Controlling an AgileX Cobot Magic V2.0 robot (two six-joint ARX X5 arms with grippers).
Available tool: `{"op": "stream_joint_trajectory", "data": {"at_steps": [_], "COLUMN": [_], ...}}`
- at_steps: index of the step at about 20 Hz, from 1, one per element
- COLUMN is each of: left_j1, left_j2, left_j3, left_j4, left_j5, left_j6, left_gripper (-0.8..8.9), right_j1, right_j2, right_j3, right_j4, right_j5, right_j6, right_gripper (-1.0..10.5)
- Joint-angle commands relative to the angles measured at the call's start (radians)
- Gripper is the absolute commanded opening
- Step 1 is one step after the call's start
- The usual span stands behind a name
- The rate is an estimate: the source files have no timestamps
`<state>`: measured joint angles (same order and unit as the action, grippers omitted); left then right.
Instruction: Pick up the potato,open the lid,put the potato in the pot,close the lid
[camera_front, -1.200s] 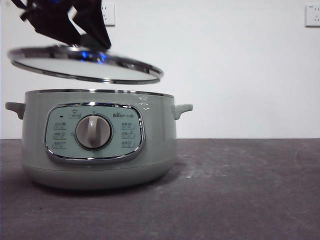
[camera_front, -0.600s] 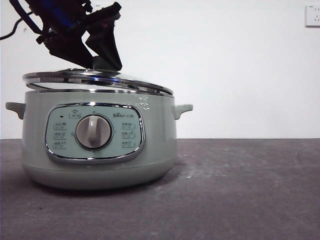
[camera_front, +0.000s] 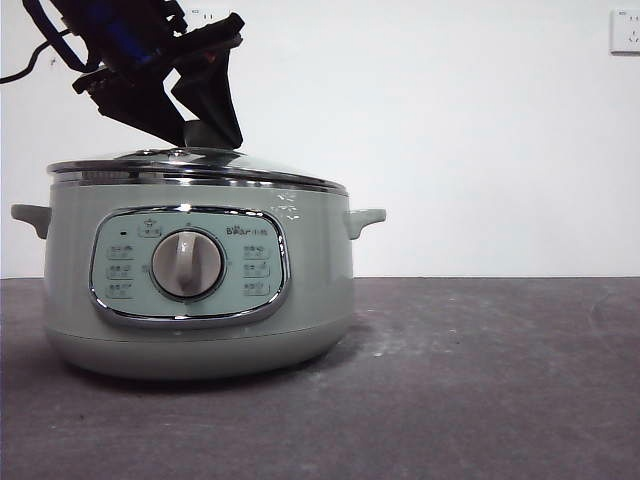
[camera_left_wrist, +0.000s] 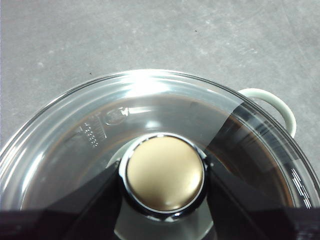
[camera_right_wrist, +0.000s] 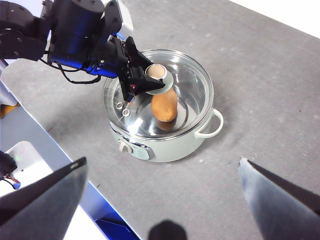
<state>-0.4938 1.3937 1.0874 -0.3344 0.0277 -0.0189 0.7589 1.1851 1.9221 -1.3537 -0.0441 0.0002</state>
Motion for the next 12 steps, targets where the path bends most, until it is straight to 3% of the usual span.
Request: {"op": "stream_joint_trajectory", "data": {"at_steps": [1,3,4,12], "left_j1": [-0.003,-0.003,-0.002,-0.003], "left_j2": [0.021,0.021,0.021,-0.051], "left_j3": [-0.019,-0.019,-0.019,-0.019], "left_j4": [-0.048,-0.025,-0.011,0.063], "left_j5": [0.003,0.0,0.0,0.001], "left_j6": [0.001,0.001,0.001,-0.008], "left_gripper": [1.34,3.24,3.59,3.82], "right_j1": [0.0,0.0,0.0,0.0], "right_j2": [-0.002,-0.002,-0.002,-0.002], "right_j3": [-0.002,-0.002,-0.002,-0.003], "right_j4": [-0.013,-0.013,-0.013,-0.014], "right_j5": [0.001,0.0,-0.001,0.001], "right_j6": [0.01,0.01,0.01,0.009], "right_gripper": [5.0,5.0,5.0,5.0]}}
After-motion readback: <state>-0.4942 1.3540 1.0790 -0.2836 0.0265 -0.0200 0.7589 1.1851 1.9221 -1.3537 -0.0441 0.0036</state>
